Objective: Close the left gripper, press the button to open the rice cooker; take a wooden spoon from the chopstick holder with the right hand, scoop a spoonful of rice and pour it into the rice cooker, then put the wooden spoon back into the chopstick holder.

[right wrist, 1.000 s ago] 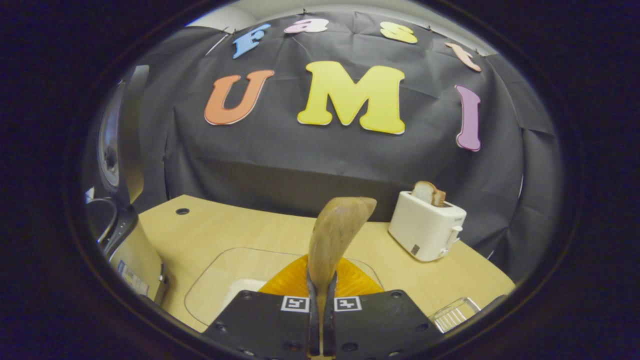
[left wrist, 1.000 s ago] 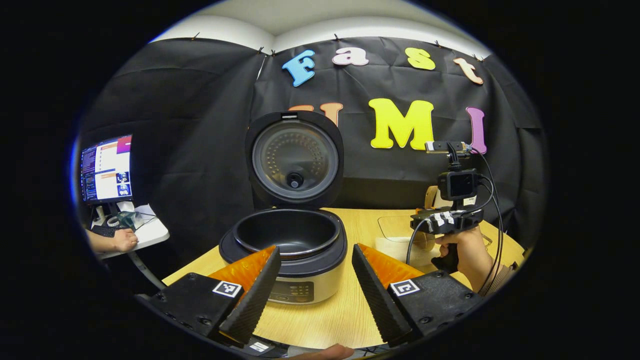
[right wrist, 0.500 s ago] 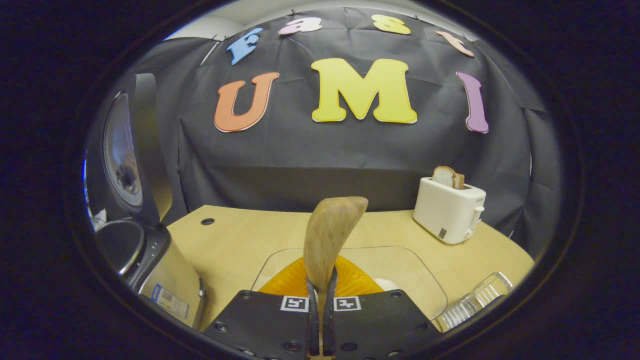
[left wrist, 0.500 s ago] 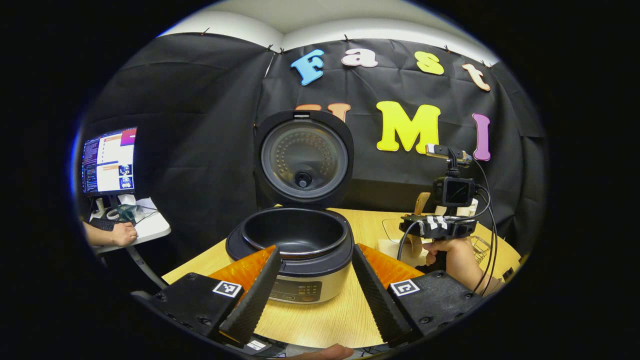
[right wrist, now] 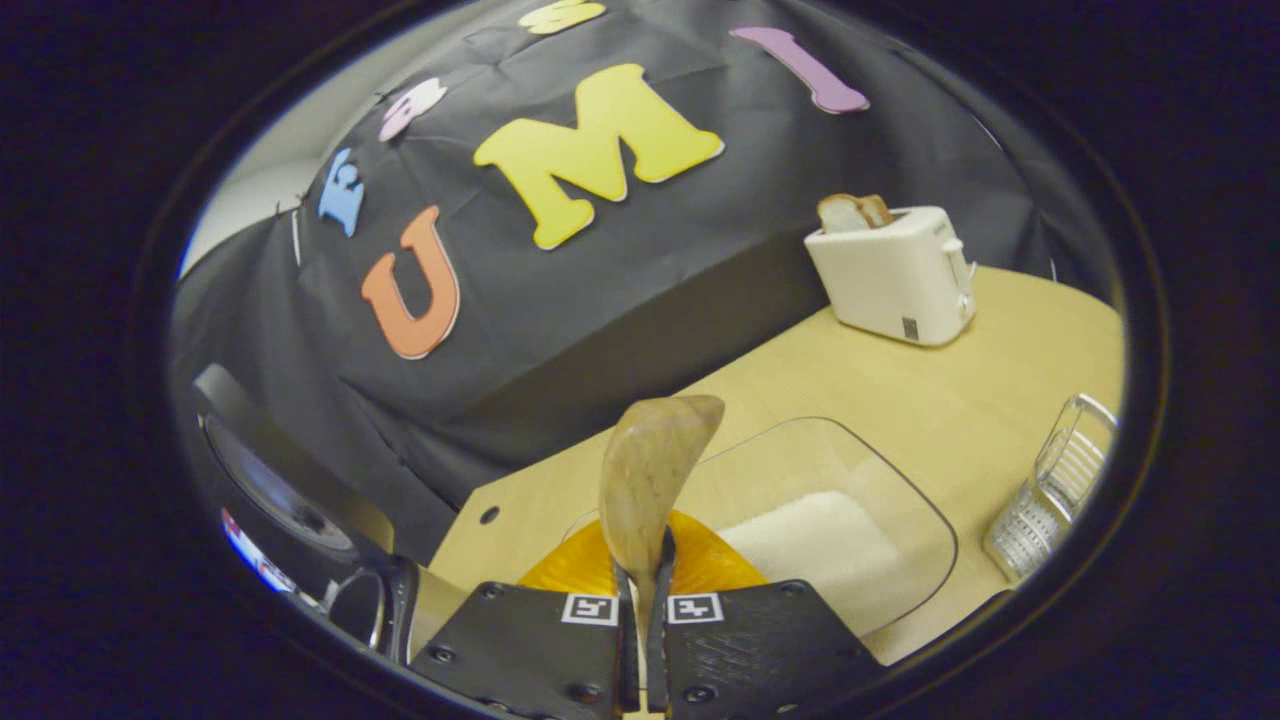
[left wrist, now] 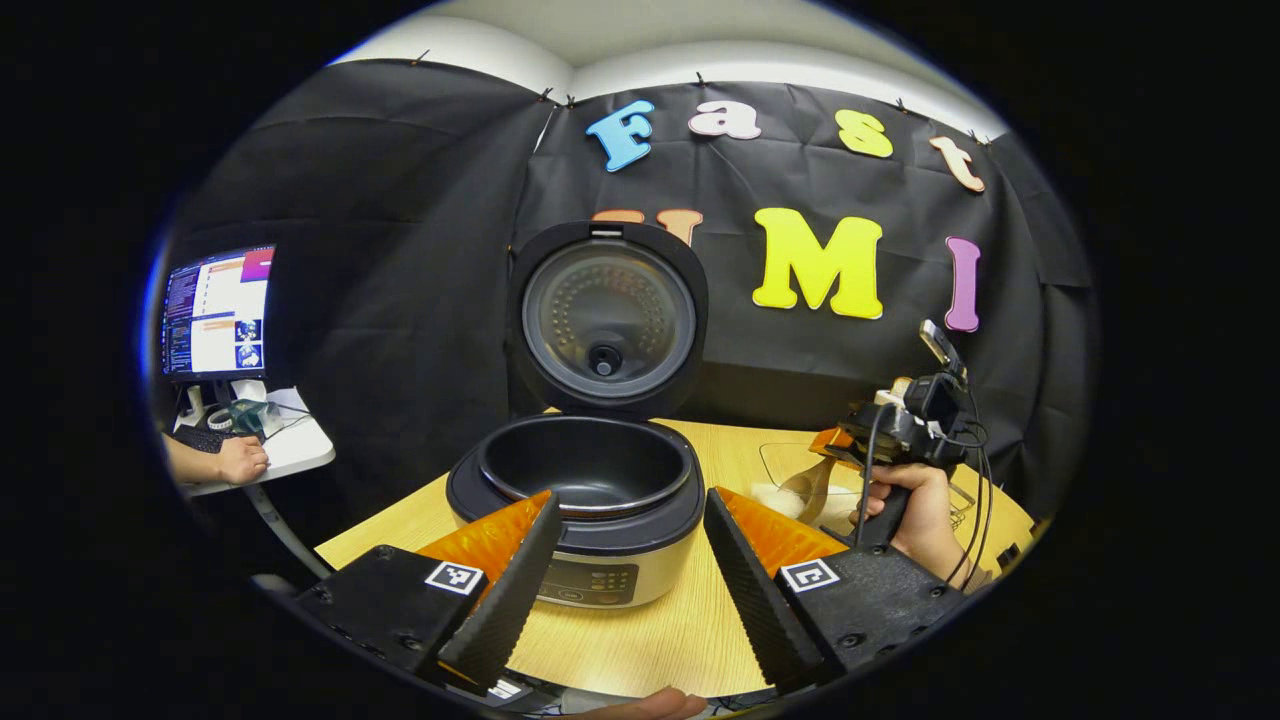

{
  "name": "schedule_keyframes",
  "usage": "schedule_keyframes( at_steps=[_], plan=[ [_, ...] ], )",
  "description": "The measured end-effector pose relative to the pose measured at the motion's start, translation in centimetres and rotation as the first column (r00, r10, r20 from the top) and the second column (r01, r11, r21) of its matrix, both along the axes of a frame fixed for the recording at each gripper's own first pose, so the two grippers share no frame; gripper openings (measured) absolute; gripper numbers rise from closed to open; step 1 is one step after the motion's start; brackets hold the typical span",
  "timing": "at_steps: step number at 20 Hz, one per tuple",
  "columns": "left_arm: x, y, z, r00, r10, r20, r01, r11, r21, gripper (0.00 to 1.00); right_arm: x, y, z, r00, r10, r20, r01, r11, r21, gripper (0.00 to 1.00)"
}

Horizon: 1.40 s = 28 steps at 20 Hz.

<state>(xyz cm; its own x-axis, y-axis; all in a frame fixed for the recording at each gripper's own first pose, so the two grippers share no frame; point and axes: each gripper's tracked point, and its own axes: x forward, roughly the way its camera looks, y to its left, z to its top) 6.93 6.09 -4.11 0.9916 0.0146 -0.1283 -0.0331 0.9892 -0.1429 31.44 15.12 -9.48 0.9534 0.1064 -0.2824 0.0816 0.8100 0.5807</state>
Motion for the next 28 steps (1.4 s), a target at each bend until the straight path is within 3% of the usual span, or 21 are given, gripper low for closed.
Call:
schedule_keyframes(
  at_steps=[4, 8, 12, 15, 20, 26, 28],
  plan=[
    [0.0, 0.4, 0.0, 1.0, 0.016, -0.001, -0.016, 1.0, 0.02, 0.93, -0.3, -1.2, -0.2, 0.999, -0.036, 0.004, 0.035, 0.99, 0.137, 0.04],
    [0.0, 0.6, 0.1, 1.0, 0.028, 0.004, -0.028, 0.999, 0.031, 0.92, -1.0, -3.6, 1.6, 0.992, -0.12, 0.048, 0.102, 0.956, 0.274, 0.03],
    [0.0, 0.8, -0.2, 1.0, 0.031, -0.003, -0.031, 0.999, 0.032, 0.92, -2.5, -7.2, 2.8, 0.973, -0.225, 0.043, 0.182, 0.874, 0.451, 0.03],
    [-0.1, 0.8, -0.1, 1.0, 0.031, -0.003, -0.03, 0.999, 0.042, 0.92, -3.8, -8.8, 3.7, 0.965, -0.259, 0.043, 0.197, 0.822, 0.535, 0.03],
    [-0.6, 1.1, 0.4, 1.0, 0.027, 0.013, -0.027, 0.998, 0.051, 0.92, -6.1, -8.1, 7.5, 0.962, -0.262, 0.082, 0.175, 0.816, 0.551, 0.05],
    [-1.5, 1.8, 0.7, 1.0, -0.009, 0.011, 0.009, 0.999, 0.052, 0.92, -9.0, -1.2, 12.8, 0.974, -0.157, 0.165, 0.045, 0.841, 0.538, 0.0],
    [-2.0, 2.4, 1.0, 1.0, -0.01, 0.018, 0.009, 0.998, 0.059, 0.92, -9.4, 1.5, 14.3, 0.975, -0.123, 0.187, 0.01, 0.857, 0.515, 0.05]
  ],
)
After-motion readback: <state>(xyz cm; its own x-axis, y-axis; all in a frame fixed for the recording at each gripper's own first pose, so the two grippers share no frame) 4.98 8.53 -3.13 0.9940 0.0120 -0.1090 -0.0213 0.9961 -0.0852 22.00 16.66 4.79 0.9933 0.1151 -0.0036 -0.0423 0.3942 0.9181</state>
